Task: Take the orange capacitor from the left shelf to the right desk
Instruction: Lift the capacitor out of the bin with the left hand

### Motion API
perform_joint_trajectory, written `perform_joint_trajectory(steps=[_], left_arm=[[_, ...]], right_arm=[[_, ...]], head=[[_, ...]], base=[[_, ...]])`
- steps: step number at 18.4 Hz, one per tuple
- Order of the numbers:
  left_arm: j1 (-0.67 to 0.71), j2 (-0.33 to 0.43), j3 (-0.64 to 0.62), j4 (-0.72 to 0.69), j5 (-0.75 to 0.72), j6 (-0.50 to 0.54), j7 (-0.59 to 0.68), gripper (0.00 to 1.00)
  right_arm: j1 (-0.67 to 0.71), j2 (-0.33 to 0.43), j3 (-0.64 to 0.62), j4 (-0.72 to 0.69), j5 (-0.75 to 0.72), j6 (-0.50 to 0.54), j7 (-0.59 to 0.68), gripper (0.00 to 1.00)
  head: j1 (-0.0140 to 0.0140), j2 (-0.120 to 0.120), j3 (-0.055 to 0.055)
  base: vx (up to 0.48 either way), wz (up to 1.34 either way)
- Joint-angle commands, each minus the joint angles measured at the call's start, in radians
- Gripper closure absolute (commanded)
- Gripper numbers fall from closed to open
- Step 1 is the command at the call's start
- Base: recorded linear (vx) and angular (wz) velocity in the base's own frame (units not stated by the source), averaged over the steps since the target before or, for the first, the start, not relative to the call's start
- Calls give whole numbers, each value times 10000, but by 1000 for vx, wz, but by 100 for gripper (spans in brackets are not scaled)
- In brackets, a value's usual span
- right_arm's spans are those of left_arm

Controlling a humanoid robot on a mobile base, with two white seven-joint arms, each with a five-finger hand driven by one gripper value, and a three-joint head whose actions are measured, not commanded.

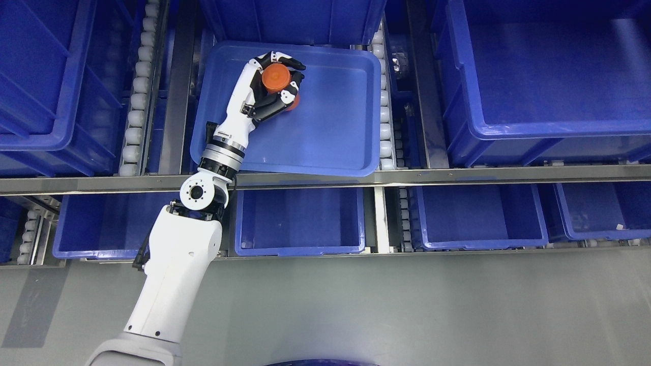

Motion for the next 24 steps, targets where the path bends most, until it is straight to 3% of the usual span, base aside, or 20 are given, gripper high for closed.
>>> perform_joint_trajectory(steps=[1, 4, 11, 24], left_arm=[[-122, 175, 127, -1517, 433, -510, -7, 99], [-91, 175, 127, -2807, 448, -754, -7, 98], [138, 175, 81, -3438, 448, -2457, -7, 99], [369, 175, -410, -3746, 433, -2489, 9, 98]], right_arm=[[-16, -175, -107, -337, 46, 1, 51, 0], [-16, -175, -107, -337, 46, 1, 51, 0], [-16, -175, -107, -337, 46, 1, 51, 0], [-16, -175, -107, -337, 46, 1, 51, 0]], head=[[0, 0, 0], [0, 0, 0], [0, 0, 0], [0, 0, 0]], base=[[0, 0], [0, 0], [-15, -26], [-160, -94]])
